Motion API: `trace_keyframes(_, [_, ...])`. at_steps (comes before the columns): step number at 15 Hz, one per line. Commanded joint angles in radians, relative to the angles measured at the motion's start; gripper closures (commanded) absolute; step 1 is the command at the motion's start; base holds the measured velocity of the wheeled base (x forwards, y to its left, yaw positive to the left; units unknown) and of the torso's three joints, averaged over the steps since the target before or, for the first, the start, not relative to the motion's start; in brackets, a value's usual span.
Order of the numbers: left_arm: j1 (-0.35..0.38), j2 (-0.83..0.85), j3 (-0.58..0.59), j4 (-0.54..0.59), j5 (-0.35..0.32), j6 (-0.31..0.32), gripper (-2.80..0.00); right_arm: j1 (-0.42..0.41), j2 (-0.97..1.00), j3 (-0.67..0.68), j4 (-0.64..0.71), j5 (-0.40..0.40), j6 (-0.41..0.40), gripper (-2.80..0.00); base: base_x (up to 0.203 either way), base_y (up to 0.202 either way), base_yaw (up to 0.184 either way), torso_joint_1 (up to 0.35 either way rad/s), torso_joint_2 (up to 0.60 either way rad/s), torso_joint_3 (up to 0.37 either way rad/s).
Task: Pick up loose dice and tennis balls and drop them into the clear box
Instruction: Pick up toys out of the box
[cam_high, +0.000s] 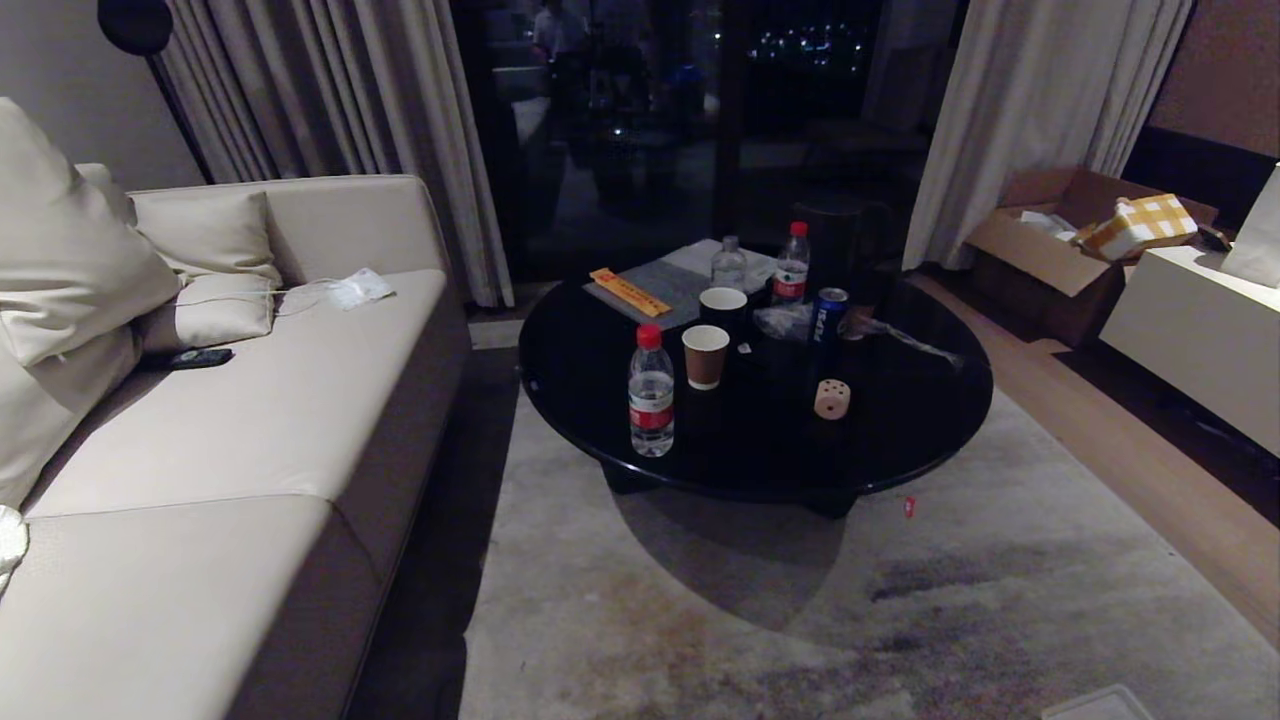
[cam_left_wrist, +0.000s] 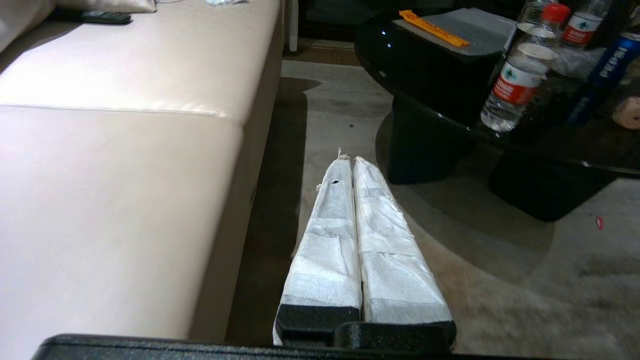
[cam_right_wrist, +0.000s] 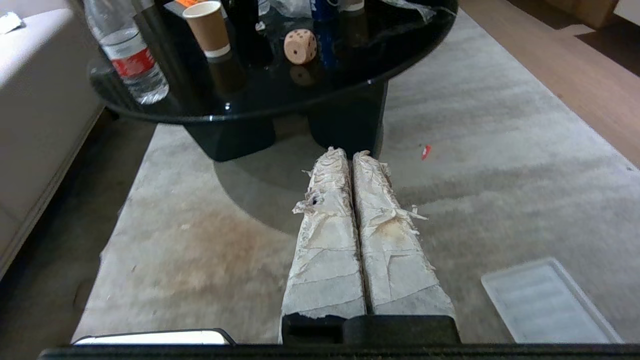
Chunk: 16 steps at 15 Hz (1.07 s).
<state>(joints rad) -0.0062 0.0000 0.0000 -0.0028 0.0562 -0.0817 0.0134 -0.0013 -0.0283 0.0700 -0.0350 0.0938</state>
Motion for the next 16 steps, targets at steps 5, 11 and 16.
trace_keyframes(5, [0.0, 0.002, 0.002, 0.0, 0.001, -0.002, 0.0, 0.0, 0.001, 0.0, 0.001, 0.0, 0.0, 0.0, 0.183, 0.0, 0.0, 0.003, 0.0, 0.004])
trace_keyframes(11, [0.0, 0.002, 0.002, 0.0, 0.001, -0.003, 0.0, 0.0, 0.001, -0.001, 0.001, 0.0, 0.001, 0.0, 0.183, 0.0, 0.0, -0.004, 0.09, 0.074])
trace_keyframes(16, [0.0, 0.002, 0.002, 0.0, 0.001, -0.003, 0.0, 0.0, 0.001, -0.001, 0.001, 0.0, 0.001, 0.0, 0.182, 0.0, -0.001, -0.012, 0.02, 0.015])
